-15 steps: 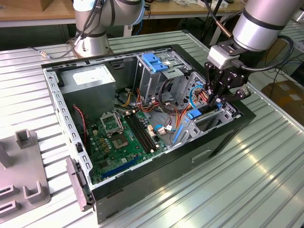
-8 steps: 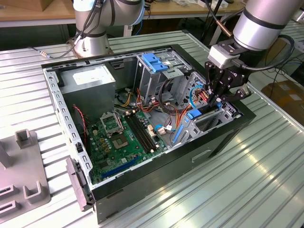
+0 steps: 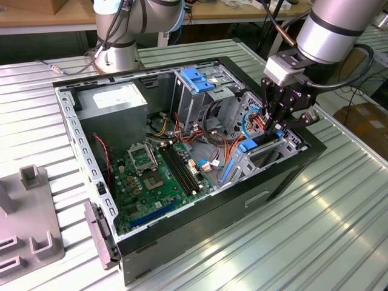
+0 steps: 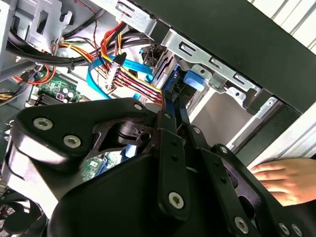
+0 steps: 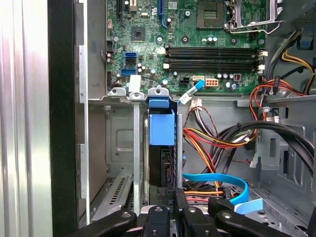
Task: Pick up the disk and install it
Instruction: 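Insert the first disk wire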
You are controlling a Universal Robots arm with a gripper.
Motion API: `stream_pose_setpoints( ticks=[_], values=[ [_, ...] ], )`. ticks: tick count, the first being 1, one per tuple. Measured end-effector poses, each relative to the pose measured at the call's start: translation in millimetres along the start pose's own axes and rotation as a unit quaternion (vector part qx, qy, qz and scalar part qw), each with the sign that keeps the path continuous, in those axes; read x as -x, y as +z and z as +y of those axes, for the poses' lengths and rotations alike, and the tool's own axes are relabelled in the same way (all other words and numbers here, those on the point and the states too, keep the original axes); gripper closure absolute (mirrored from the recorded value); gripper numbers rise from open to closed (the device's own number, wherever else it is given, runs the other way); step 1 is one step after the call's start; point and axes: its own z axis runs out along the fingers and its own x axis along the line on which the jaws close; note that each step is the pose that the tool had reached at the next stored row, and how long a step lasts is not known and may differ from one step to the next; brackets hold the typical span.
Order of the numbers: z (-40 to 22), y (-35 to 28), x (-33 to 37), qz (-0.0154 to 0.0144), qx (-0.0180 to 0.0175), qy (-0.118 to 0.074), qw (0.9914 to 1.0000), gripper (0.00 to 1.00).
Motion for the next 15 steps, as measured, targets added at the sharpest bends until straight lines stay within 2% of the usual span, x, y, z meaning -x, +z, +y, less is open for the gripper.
stream_pose_setpoints(
  ticks=[1, 15],
  values=[
    [0.0, 0.2, 0.1, 0.0004, 0.0000, 0.006, 0.99998, 0.84],
    [0.2, 3.4, 0.0, 0.0005, 0.0000, 0.006, 0.99998, 0.84]
  ],
)
